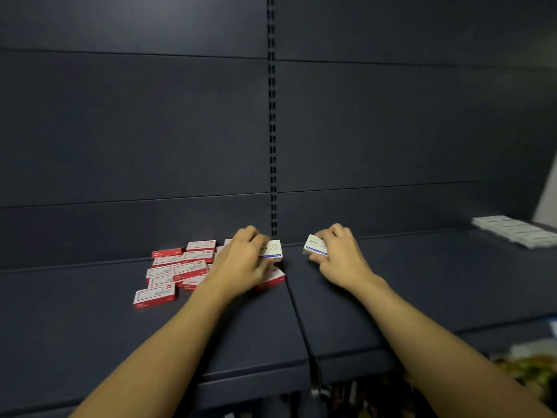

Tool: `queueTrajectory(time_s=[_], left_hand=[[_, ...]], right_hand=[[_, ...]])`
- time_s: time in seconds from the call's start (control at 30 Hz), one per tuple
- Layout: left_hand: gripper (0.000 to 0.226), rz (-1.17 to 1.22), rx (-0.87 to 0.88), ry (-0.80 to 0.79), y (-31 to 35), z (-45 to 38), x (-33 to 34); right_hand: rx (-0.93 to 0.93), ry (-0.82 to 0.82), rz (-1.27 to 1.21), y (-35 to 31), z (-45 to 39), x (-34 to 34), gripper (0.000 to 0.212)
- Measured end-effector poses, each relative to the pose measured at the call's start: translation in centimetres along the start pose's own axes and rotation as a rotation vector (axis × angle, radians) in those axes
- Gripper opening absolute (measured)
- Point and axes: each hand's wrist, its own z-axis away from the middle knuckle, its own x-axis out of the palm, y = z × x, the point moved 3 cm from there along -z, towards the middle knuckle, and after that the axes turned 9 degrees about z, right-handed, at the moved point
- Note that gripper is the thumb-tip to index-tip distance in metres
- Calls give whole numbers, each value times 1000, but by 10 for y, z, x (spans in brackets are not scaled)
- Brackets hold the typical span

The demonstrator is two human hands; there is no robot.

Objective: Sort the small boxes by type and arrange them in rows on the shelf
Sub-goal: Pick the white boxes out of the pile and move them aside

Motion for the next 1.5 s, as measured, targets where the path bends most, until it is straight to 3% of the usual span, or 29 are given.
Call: queueTrajectory(time_s=[0.43,0.73,1.5], left_hand=[[45,200,221,-76,125,-12,33],[46,245,292,-133,196,-25,62],[45,209,287,-82,406,-62,131]], right_hand=[[313,-36,384,72,120,-118,45],[478,-36,455,129,168,-165,46],[404,-40,468,307,231,-245,47]])
